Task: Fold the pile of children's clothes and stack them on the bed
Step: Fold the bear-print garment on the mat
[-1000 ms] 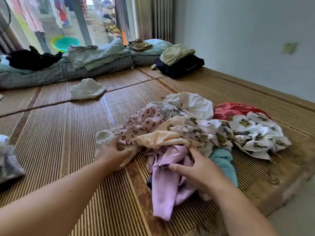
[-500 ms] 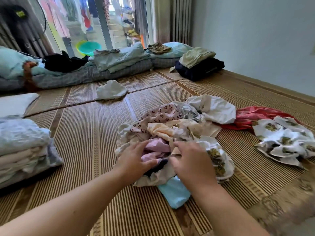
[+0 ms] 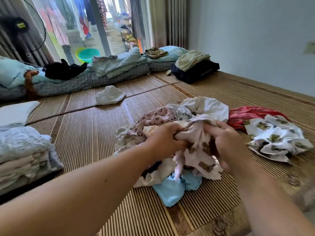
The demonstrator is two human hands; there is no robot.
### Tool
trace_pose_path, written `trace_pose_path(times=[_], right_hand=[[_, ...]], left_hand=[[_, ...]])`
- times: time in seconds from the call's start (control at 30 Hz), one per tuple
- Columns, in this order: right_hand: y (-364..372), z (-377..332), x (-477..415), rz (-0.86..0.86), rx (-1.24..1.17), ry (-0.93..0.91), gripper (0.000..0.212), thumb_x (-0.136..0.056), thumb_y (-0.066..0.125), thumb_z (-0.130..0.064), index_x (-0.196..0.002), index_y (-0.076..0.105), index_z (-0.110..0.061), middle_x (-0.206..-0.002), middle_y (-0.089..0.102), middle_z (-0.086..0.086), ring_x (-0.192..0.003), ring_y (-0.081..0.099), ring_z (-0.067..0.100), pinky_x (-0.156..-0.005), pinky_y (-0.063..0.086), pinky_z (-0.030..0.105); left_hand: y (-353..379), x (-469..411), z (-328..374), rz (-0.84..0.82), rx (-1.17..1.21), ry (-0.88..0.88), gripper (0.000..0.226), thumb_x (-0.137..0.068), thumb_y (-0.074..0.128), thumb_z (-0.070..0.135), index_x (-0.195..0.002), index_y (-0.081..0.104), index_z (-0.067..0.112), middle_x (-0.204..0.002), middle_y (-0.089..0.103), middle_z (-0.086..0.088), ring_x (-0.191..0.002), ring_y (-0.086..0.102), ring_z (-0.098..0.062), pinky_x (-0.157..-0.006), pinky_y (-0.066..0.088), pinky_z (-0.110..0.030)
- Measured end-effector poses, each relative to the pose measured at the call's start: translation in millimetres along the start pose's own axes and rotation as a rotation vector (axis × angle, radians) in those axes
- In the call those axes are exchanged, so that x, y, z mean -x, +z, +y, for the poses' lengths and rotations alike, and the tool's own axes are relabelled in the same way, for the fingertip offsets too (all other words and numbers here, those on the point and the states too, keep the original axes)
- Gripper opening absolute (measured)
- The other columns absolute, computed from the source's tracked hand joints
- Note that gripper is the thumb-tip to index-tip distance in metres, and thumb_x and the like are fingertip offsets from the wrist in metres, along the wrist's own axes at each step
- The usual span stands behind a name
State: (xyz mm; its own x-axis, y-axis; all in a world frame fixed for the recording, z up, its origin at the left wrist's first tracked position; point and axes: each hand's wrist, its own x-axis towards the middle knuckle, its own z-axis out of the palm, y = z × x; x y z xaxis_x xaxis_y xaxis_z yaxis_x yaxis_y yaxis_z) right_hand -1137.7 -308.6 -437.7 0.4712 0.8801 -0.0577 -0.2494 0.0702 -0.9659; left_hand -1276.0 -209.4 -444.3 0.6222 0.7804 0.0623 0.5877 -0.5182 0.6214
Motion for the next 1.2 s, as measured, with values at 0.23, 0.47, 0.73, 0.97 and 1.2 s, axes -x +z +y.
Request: trace_pose_path(times=[0.23, 0.47, 0.73, 0.97, 1.2], right_hand=[[14, -44, 32, -0.023, -0.151, -0.074, 0.015, -0.092, 0.059, -0.030, -0.097, 0.071, -0.021, -0.093, 0.075, 0.005, -0.082, 0.072, 0.019, -0.075, 0.057, 0.036], [57, -56, 100, -0.216, 0.410, -0.312, 0.038, -0.069, 0.080, -0.032, -0.101, 0.060, -0.032, -0.089, 0.069, -0.007, -0.069, 0.068, 0.004, -0.051, 0.050, 0.014], [117, -43, 109, -0.343, 0.951, -0.455, 0.013, -0.077, 0.069, -0.012, -0.071, 0.072, -0.023, -0.075, 0.070, -0.003, -0.073, 0.064, 0.017, -0.060, 0.046, 0.023], [153, -64, 116, -0.308, 0.530, -0.258, 0.016, -0.090, 0.059, -0.007, -0.078, 0.069, -0.009, -0.057, 0.060, 0.001, -0.054, 0.053, 0.014, -0.041, 0.040, 0.015], [178, -56, 134, -0.287, 0.436, -0.133, 0.015, -0.095, 0.050, -0.012, -0.090, 0.064, -0.011, -0.080, 0.062, 0.014, -0.072, 0.058, 0.026, -0.064, 0.048, 0.036]], left_hand=[[-71, 53, 21, 0.027, 0.515, -0.032, 0.008, -0.087, 0.060, 0.021, -0.083, 0.059, 0.015, -0.080, 0.056, -0.010, -0.072, 0.053, -0.023, -0.066, 0.041, -0.035], [-152, 137, 36, 0.490, 0.940, -0.128, 0.017, -0.098, 0.047, 0.015, -0.109, 0.058, 0.006, -0.086, 0.070, -0.009, -0.076, 0.068, -0.021, -0.067, 0.057, -0.035], [-253, 228, 2, 0.966, 0.718, -0.241, 0.018, -0.095, 0.052, 0.031, -0.105, 0.059, 0.018, -0.094, 0.067, -0.009, -0.082, 0.066, -0.022, -0.080, 0.057, -0.038], [-299, 300, -29, 1.011, 0.434, -0.273, 0.023, -0.093, 0.056, 0.038, -0.111, 0.056, 0.023, -0.104, 0.064, -0.007, -0.098, 0.063, -0.026, -0.091, 0.052, -0.044], [-293, 336, -43, 0.858, 0.344, -0.292, 0.011, -0.092, 0.060, 0.033, -0.089, 0.065, 0.024, -0.092, 0.068, -0.006, -0.089, 0.066, -0.024, -0.080, 0.055, -0.037]])
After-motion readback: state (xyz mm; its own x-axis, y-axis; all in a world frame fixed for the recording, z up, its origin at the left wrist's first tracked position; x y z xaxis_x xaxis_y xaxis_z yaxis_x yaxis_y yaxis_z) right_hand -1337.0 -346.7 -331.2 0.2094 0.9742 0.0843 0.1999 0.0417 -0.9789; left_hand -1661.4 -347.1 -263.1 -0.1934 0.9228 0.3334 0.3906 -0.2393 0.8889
